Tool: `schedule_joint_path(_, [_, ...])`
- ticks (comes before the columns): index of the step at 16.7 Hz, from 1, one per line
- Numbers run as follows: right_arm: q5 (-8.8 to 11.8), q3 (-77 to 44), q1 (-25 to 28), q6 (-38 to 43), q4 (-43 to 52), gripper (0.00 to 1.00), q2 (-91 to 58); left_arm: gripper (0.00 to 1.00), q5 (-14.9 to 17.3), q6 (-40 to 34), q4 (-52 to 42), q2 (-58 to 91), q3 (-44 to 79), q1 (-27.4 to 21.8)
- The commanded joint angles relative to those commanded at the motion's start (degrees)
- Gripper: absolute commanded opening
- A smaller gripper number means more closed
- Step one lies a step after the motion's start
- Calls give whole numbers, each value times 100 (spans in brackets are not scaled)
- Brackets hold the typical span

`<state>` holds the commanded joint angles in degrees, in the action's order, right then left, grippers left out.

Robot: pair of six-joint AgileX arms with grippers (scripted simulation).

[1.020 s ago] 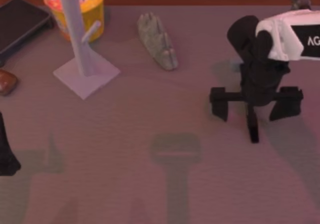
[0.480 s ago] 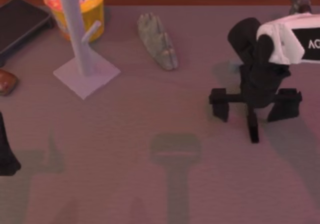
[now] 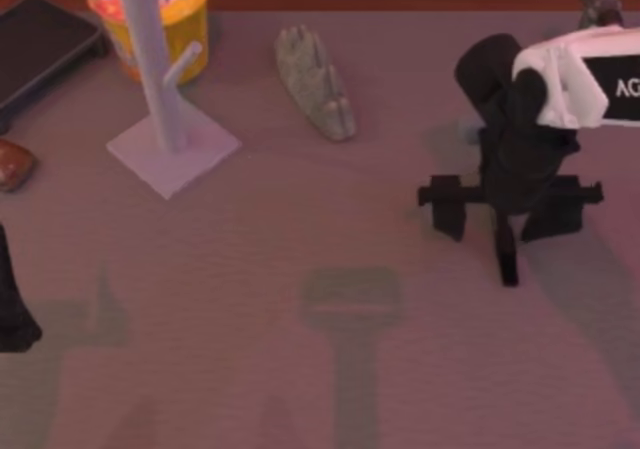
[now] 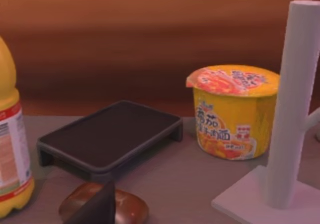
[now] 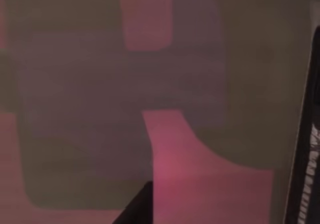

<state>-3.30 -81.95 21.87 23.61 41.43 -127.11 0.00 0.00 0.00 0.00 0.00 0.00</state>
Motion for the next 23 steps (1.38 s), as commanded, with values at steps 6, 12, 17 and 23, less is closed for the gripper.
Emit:
schedule_joint_path(6, [0,0,0,0,0,0,0,100,0,0,0,0,0,0])
schedule_joint_path(12, [16,-132,27,5,87,0,293,100,0,0,0,0,0,0])
schedule_joint_path(17, [204,-7,43,-161,-522,0,398,100,0,0,0,0,0,0])
schedule_joint_path(23, [890,634,36,-743,-2889,0,831,100,0,0,0,0,0,0])
